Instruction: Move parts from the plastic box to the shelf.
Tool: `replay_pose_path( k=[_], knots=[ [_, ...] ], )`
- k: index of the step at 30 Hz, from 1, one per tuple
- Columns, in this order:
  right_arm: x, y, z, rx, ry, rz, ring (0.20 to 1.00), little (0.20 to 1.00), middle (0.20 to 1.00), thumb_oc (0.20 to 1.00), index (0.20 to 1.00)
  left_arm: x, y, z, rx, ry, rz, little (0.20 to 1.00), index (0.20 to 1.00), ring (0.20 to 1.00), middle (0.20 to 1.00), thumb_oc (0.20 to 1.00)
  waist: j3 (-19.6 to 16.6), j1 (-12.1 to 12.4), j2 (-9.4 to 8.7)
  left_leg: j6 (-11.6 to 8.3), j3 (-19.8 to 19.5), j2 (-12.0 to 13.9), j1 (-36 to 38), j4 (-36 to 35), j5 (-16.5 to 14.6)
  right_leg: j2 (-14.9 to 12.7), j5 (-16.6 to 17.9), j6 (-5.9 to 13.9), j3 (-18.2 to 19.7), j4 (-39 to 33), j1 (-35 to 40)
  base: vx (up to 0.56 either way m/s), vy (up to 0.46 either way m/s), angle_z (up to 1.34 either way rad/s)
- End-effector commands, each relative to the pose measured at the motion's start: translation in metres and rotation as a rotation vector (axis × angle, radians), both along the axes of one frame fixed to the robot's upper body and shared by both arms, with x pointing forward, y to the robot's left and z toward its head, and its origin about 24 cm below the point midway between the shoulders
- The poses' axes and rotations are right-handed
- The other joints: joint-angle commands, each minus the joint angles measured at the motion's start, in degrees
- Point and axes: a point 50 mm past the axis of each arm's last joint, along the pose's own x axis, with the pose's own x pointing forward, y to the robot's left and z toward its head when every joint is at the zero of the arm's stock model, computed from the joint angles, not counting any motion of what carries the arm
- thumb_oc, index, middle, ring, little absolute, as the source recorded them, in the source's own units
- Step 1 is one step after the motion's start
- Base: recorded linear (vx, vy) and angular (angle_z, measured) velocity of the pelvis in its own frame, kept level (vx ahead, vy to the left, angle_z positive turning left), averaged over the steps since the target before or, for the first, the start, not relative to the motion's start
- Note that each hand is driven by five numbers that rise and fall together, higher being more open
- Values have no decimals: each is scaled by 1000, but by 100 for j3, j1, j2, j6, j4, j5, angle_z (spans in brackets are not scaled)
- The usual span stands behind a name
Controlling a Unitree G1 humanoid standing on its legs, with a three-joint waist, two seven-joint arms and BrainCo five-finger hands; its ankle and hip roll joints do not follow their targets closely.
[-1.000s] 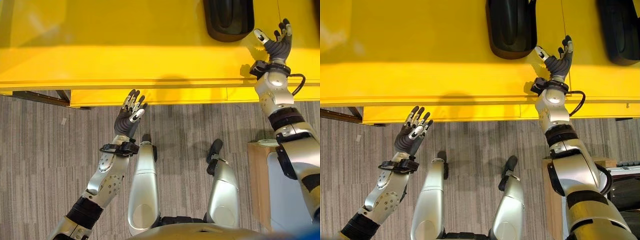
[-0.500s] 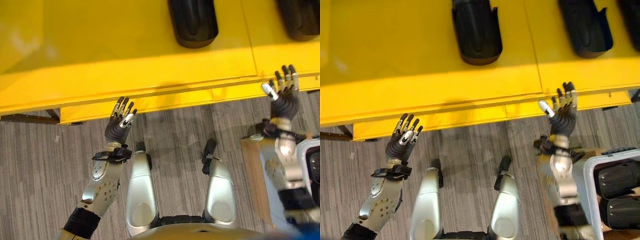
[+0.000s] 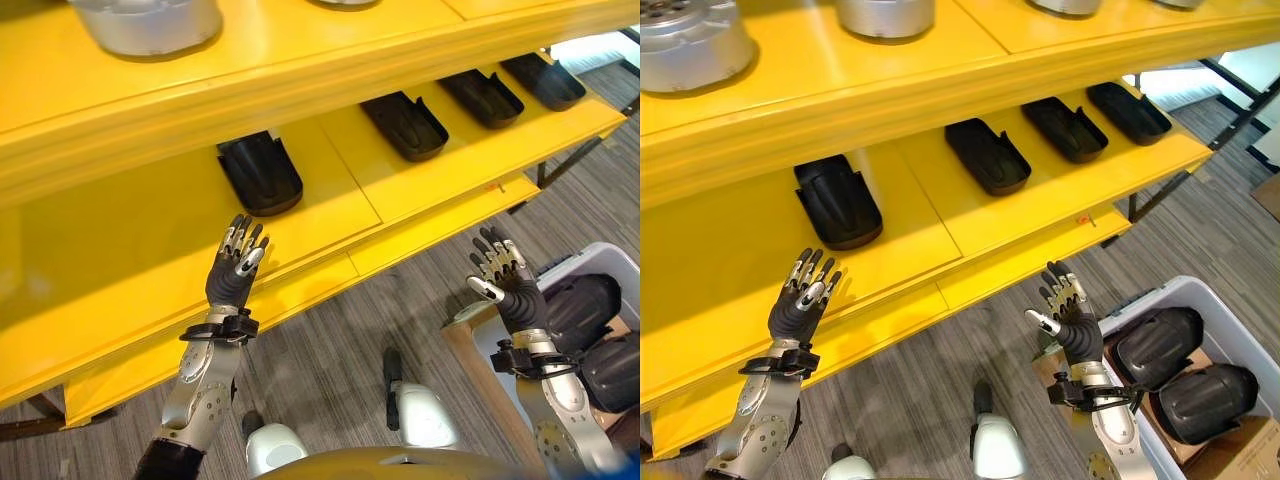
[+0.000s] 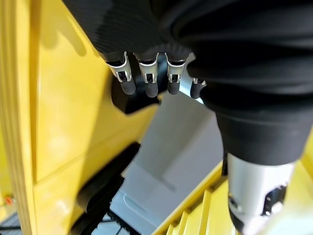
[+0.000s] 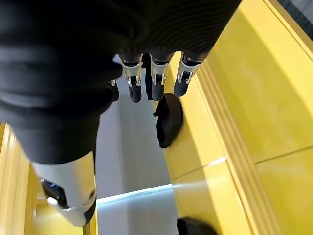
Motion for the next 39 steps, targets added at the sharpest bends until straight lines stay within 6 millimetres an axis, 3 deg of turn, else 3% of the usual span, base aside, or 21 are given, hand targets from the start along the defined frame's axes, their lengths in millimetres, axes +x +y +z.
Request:
replay_pose_path(
  k=[1,5,6,7,8,9,10,11,12,13,15,16,17,18,20,21,25,34,36,38,39],
  knots=[
    [8,-9,39,-38,-188,17,1000,1000,1000,1000,1000,3,-6,14,46,-88,-42,1000,1000,1000,1000,1000,156,-39,204,167,-19,204,-639,-730,2303,-52,-1042,-91,-6,707,156,53,-176,-17],
    [2,-16,37,-67,-169,-7,1000,1000,1000,1000,1000,4,-14,8,24,-70,-53,1000,1000,1000,1000,1000,169,-221,324,-20,696,182,-632,-953,2751,-20,-1288,-243,-234,532,435,-11,-137,22],
    [0,-19,37,-79,-165,-21,1000,1000,1000,1000,1000,7,-16,6,25,-57,-54,1000,1000,1000,1000,1000,160,-318,353,-62,1155,205,-719,-1002,2854,6,-1256,-297,-387,461,499,21,-191,50],
    [-5,-26,33,-98,-142,-47,1000,1000,1000,1000,1000,8,-19,6,21,-60,-69,1000,1000,1000,1000,1000,147,-381,350,39,1343,-12,-675,-1005,2601,-1,-1252,-319,-516,318,617,-39,-147,77],
    [-5,-26,33,-98,-141,-47,1000,1000,1000,1000,1000,8,-19,5,21,-59,-70,1000,1000,1000,1000,1000,149,-383,348,52,1340,-20,-676,-986,2574,-11,-1246,-310,-521,304,633,-12,-117,86],
    [-5,-25,31,-106,-131,-45,1000,1000,1000,1000,1000,7,-18,6,26,-60,-67,1000,1000,1000,1000,1000,161,-309,336,169,1015,-217,-747,-831,2343,2,-1201,-295,-466,172,694,-34,-41,69],
    [-3,-24,28,-102,-122,-35,1000,1000,1000,1000,1000,3,-14,7,31,-65,-44,1000,1000,1000,1000,1000,194,-44,266,526,-28,-801,-994,-583,1791,-8,-976,-315,-308,-46,699,-34,-45,-24],
    [-3,-24,28,-102,-122,-34,1000,1000,1000,1000,1000,3,-14,7,31,-65,-44,1000,1000,1000,1000,1000,196,-57,263,530,-40,-807,-1001,-569,1781,-14,-977,-311,-319,-50,708,30,-74,-108],
    [-6,-23,24,-77,-102,-23,1000,1000,1000,1000,1000,-3,-9,6,44,-63,-31,1000,1000,1000,1000,1000,184,37,93,619,-627,-1055,-989,-559,1555,4,-858,-319,-182,-167,806,93,-69,-148],
    [-6,-23,22,-72,-92,-18,1000,1000,1000,1000,1000,-6,-6,4,45,-54,-24,1000,1000,1000,1000,1000,159,91,35,680,-909,-1225,-987,-533,1425,18,-818,-316,-81,-193,807,121,-83,-125],
    [-4,-20,17,-49,-71,6,1000,1000,1000,1000,1000,-13,-3,-1,50,-31,-10,1000,1000,1000,1000,1000,141,271,-33,884,-1767,-1906,-992,-559,1088,135,-708,-315,182,-314,849,68,-36,-131],
    [-4,-20,17,-49,-71,6,1000,1000,1000,1000,1000,-13,-3,-1,50,-31,-10,1000,1000,1000,1000,1000,131,265,-32,886,-1773,-1909,-1009,-560,1100,133,-693,-312,177,-324,840,115,-26,-114],
    [-5,-19,14,-26,-50,38,1000,1000,1000,1000,1000,-21,-1,-8,40,-5,-15,1000,1000,1000,1000,1000,2,353,-77,1109,-2174,-2591,-927,-681,930,324,-522,-299,440,-511,891,92,-6,-45],
    [-5,-19,13,-26,-49,38,1000,1000,1000,1000,1000,-21,-1,-8,40,-5,-15,1000,1000,1000,1000,1000,3,360,-81,1116,-2165,-2596,-920,-671,917,319,-527,-296,449,-514,902,122,2,-53],
    [-4,-17,10,-22,-30,54,1000,1000,1000,1000,1000,-24,0,-9,41,-1,-16,1000,1000,1000,1000,1000,-50,448,-128,1192,-2492,-2919,-937,-582,878,411,-479,-288,655,-568,911,51,47,-76],
    [1,-11,9,-11,-30,75,1000,1000,1000,1000,1000,-28,2,-9,43,4,-10,1000,1000,1000,1000,1000,-75,564,-177,1342,-2898,-3154,-885,-520,762,548,-423,-277,1041,-511,839,57,84,-82],
    [2,-5,5,53,-13,81,1000,1000,1000,1000,1000,-26,0,-10,27,4,-13,1000,1000,1000,1000,1000,-261,484,-187,1343,-2480,-2964,-714,-822,849,545,-396,-234,1102,-617,888,77,98,-60],
    [7,10,-4,71,28,122,1000,1000,1000,1000,1000,-29,7,-9,42,18,19,1000,1000,1000,1000,1000,-309,460,-183,1654,-1802,-2897,-340,-822,544,528,-386,4,1586,3,694,43,95,-47],
    [12,19,-4,86,27,149,1000,1000,1000,1000,1000,-24,9,-6,64,10,26,1000,1000,1000,1000,1000,-183,530,-140,1686,-1568,-2813,-359,-658,423,484,-502,98,1336,552,442,-48,65,-82],
    [16,27,-5,107,29,172,1000,1000,1000,1000,1000,-22,12,-4,80,9,44,1000,1000,1000,1000,1000,-41,674,-77,1674,-1301,-2660,-198,-660,342,-16,-451,245,412,912,274,3,11,-103],
    [16,27,-5,107,29,172,1000,1000,1000,1000,1000,-22,12,-4,80,9,44,1000,1000,1000,1000,1000,-51,672,-76,1673,-1302,-2659,-214,-664,355,-15,-434,245,410,897,263,49,-29,-94]
  ],
)
